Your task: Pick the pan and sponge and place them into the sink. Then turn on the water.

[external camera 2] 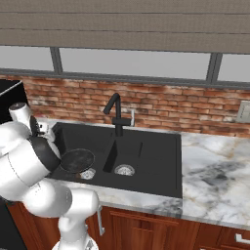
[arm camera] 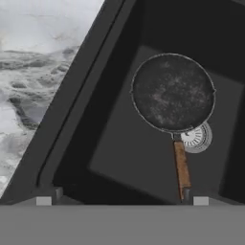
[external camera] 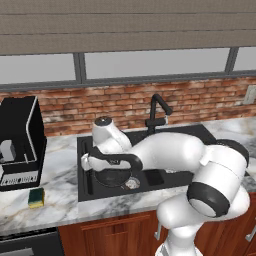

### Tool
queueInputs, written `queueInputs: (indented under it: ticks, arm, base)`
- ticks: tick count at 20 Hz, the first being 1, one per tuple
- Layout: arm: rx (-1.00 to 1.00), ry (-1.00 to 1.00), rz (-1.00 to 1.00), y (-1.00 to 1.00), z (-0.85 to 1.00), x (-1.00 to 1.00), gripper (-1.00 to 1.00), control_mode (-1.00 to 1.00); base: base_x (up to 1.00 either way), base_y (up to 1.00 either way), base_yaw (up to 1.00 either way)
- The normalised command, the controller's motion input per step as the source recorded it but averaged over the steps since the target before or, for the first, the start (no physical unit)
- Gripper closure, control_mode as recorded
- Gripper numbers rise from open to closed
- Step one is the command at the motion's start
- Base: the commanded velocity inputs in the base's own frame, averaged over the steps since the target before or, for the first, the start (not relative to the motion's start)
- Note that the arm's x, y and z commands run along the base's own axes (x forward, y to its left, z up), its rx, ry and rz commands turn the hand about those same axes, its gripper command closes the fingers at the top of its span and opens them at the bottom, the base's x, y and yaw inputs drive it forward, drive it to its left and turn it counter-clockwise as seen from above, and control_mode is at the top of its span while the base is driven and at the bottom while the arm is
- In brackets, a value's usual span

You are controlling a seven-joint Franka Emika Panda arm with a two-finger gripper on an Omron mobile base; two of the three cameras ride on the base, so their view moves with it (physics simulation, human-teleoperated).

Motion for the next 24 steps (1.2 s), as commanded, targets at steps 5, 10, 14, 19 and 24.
queueInputs:
  ticks: [5, 10, 14, 19, 24]
  arm:
    - [0.05, 0.0, 0.0, 0.89, 0.62, -0.53, -1.0, -1.0]
    - [0.03, 0.0, 0.0, 1.0, 0.33, -0.47, -1.0, -1.0]
    - [0.01, 0.0, 0.0, 1.0, 0.0, -0.23, -1.0, -1.0]
    - [0.0, 0.0, -0.01, 0.9, -0.01, -0.02, -1.0, -1.0]
    - [0.0, 0.0, -0.12, 0.6, -0.12, 0.0, -1.0, -1.0]
  base:
    - [0.0, 0.0, 0.0]
    - [0.0, 0.0, 0.0]
    - [0.0, 0.0, 0.0]
    - [0.0, 0.0, 0.0]
    - [0.0, 0.0, 0.0]
